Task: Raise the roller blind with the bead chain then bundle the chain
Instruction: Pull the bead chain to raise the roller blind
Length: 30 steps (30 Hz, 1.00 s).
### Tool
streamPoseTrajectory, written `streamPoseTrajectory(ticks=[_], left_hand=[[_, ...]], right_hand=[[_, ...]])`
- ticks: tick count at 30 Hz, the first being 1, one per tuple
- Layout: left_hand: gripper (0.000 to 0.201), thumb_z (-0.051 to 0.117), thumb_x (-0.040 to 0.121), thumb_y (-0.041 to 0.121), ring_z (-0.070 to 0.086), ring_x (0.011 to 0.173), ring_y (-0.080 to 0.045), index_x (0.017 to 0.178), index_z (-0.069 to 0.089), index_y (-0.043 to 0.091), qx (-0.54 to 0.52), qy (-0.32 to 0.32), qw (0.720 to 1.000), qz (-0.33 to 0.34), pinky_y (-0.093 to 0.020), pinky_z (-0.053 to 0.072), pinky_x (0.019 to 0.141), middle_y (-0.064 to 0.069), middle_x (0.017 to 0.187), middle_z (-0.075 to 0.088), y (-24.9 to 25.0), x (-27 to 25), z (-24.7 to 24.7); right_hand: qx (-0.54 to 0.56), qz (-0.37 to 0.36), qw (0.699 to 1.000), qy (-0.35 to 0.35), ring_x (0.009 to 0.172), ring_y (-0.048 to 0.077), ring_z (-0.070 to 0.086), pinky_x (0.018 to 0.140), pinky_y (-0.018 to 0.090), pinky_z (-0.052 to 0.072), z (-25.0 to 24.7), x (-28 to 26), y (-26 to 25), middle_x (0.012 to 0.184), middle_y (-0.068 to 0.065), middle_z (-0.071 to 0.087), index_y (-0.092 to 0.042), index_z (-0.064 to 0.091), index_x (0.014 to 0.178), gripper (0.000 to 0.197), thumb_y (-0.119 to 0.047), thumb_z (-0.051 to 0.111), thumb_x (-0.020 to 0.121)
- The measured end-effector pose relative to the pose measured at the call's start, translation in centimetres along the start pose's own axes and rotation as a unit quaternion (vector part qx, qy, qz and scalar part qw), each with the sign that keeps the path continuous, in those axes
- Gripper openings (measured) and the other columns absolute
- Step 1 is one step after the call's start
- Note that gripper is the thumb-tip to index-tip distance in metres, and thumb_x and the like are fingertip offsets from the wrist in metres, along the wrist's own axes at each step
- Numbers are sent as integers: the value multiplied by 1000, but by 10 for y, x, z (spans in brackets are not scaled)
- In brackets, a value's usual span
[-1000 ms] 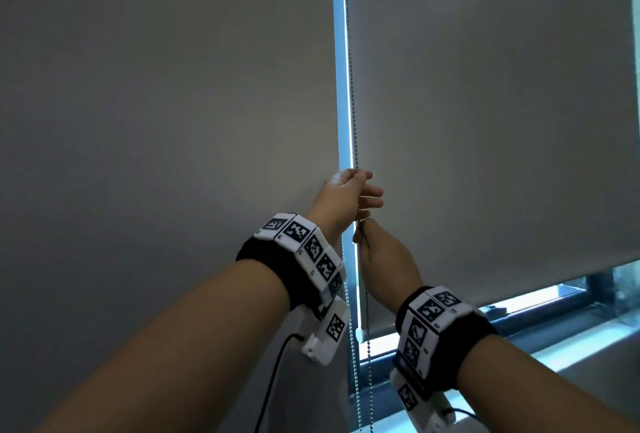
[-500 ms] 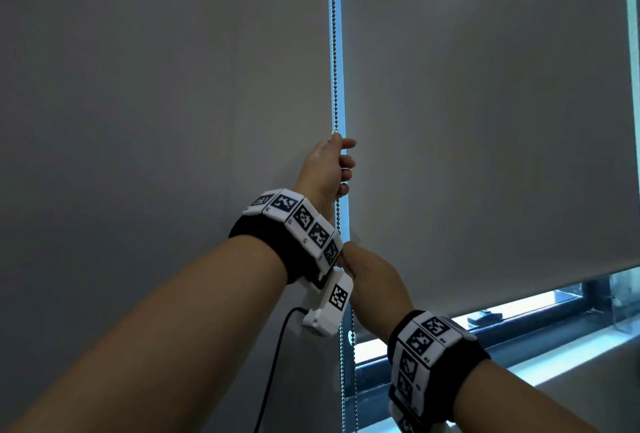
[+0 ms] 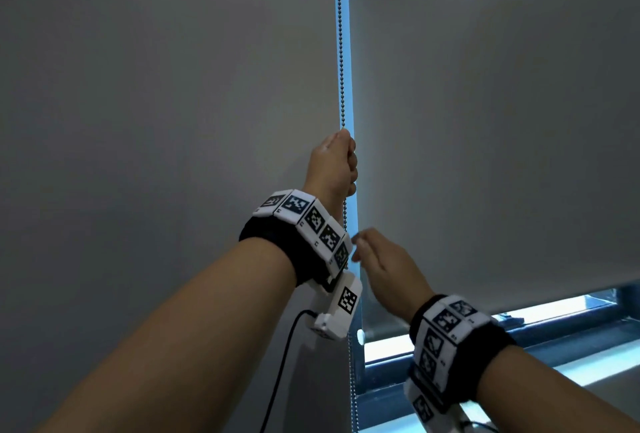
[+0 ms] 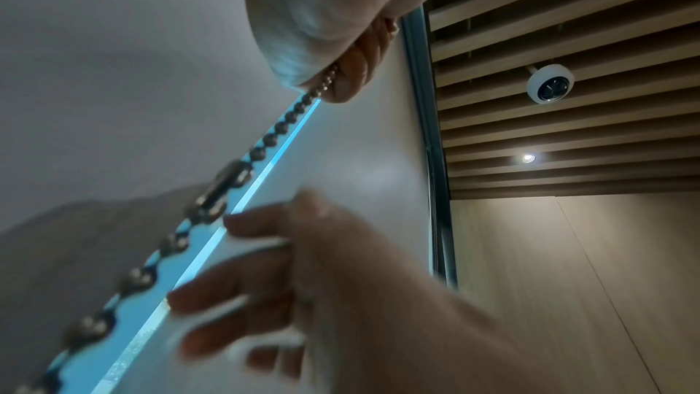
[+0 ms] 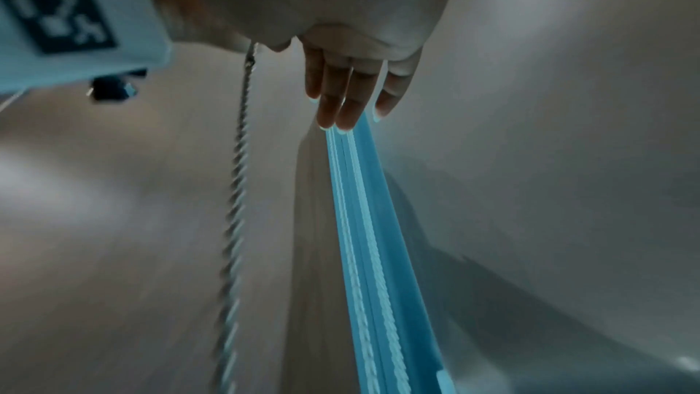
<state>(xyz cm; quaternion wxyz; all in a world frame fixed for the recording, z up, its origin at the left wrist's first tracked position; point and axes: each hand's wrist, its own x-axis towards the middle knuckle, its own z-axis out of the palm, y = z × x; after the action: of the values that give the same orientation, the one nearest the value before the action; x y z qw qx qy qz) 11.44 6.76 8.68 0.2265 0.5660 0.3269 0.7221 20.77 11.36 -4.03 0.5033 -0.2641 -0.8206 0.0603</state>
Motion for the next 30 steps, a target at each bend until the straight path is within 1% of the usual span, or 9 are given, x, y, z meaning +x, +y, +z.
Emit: streamPoseTrajectory(ticks=[4, 10, 16, 18, 20, 23, 26, 28, 30], left_hand=[[27, 36, 90, 18, 21, 40, -8, 63, 35, 21, 11, 0, 1000, 2, -21, 20, 39, 8, 50, 30, -1, -11, 1], [29, 37, 93, 21, 28, 39, -6, 64, 38, 20, 33, 12, 999, -3, -20, 26, 39, 7, 53, 33, -15, -27, -2], [40, 37, 98, 25, 27, 38, -5, 59, 40, 22, 27, 3, 999, -29, -18, 22, 39, 8, 48, 32, -35, -52, -2], [37, 35, 98, 23, 27, 41, -8, 61, 39, 19, 49, -15, 998, -43, -21, 21, 41, 6, 50, 32, -41, -61, 0], [34, 33, 98, 20, 27, 44, -9, 64, 40, 17, 72, -36, 996, -48, -22, 22, 43, 1, 54, 32, -46, -68, 0], [35, 34, 100, 19, 28, 41, -7, 65, 38, 16, 104, -61, 992, -41, -19, 24, 41, 0, 55, 32, -55, -75, -2], [38, 34, 101, 22, 27, 40, -6, 63, 35, 18, 140, -87, 986, -38, -23, 24, 45, 3, 51, 31, -67, -84, -6], [39, 34, 102, 22, 26, 40, -3, 63, 34, 18, 149, -109, 982, -46, -21, 24, 45, 4, 52, 29, -75, -88, -9], [37, 35, 102, 21, 29, 39, 0, 65, 37, 17, 175, -129, 975, -55, -16, 26, 45, 4, 55, 33, -79, -89, -16]], right_hand=[[54, -15, 996, 76, 76, 21, 62, 76, 46, 52, -24, 32, -18, 82, 0, 64, -16, 56, 95, 30, -34, 32, 100], [137, -20, 984, 113, 82, 19, 64, 80, 51, 53, -45, 67, -38, 84, -2, 64, -18, 55, 97, 27, -36, 35, 98], [173, -12, 981, 91, 82, 16, 64, 86, 40, 52, -45, 76, -46, 86, -5, 65, -18, 53, 116, 25, -32, 45, 97], [197, -7, 977, 78, 76, 16, 63, 80, 37, 52, -42, 76, -51, 85, -4, 66, -15, 50, 122, 29, -30, 46, 97], [233, 6, 971, 62, 65, 17, 60, 67, 33, 50, -40, 78, -57, 83, 0, 64, -15, 46, 123, 28, -28, 45, 98], [252, 22, 965, 66, 54, 14, 47, 56, 28, 40, -39, 83, -61, 70, 1, 55, -16, 50, 99, 15, -29, 42, 99], [275, 51, 957, 71, 50, 10, 36, 51, 24, 32, -33, 79, -61, 60, -4, 40, -19, 39, 70, 33, -34, 38, 99], [280, 45, 956, 76, 46, 8, 32, 48, 22, 29, -25, 70, -59, 57, -4, 36, -20, 34, 65, 38, -34, 36, 101], [271, 25, 959, 84, 48, 9, 32, 52, 26, 31, -18, 63, -53, 57, -4, 34, -21, 33, 63, 40, -33, 35, 101]])
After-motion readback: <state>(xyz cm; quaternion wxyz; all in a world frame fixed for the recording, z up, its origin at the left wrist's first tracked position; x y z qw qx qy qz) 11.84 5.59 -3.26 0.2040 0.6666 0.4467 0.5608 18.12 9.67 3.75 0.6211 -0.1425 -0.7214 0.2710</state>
